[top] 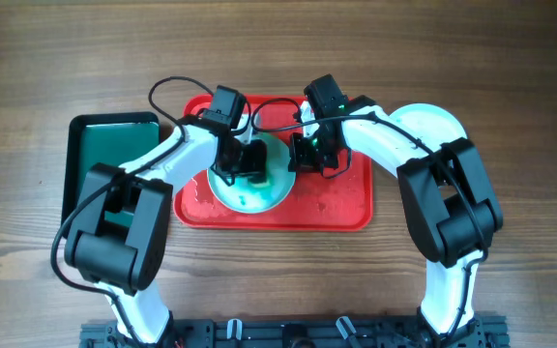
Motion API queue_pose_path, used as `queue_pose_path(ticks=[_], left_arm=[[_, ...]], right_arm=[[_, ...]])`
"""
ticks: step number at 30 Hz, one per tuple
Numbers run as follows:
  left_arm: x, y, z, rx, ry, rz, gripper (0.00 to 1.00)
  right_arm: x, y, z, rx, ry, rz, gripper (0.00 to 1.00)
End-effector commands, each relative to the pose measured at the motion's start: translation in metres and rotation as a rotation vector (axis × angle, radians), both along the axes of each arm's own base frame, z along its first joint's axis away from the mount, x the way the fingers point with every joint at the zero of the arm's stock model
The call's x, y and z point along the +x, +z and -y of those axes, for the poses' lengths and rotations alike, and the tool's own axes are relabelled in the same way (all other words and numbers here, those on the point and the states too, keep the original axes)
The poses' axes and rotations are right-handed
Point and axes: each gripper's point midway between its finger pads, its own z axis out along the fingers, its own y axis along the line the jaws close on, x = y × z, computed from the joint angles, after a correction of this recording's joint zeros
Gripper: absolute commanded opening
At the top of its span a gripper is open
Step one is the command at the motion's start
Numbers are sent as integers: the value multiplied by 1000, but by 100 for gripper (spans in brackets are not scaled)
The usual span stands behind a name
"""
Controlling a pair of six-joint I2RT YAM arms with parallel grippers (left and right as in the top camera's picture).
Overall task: Clean dirty plates on tray and stack at the side
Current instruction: 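Scrub the blue plate with the green sponge while right gripper holds rim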
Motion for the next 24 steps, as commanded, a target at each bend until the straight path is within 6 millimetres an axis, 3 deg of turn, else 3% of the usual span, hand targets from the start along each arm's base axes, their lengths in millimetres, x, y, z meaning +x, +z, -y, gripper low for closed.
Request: queue_pose_path(ticks=[1,2,4,7,11,15,18,21,24], left_arm=[[11,-43,-63,377,284,28,4],[16,-39,-97,537,429,76,4],[16,-34,-119,647,518,112,4],[2,-37,-118,653,489,55,4],[-52,-45,-68,413,153,-213,4],[-96,-17,4,-62,-202,-350,4],[-84,-11,20,-157,-224,-288,5],[-54,-11,31,-190,-152,-197,6],[-12,-19,17,-90,19,-89,4]], right_arm=[[-11,-6,-15,48,18,-56,4],[-11,-6,-15,47,18,-55,4],[-10,-7,-14,41,16,-52,4],[-9,-7,-13,36,14,-46,4],[-7,-7,-15,41,14,-37,4],[-6,-7,-15,43,13,-34,4],[-6,-7,-15,43,13,-34,4],[-6,-7,-15,43,13,-34,4],[-6,-7,-15,42,14,-34,4]])
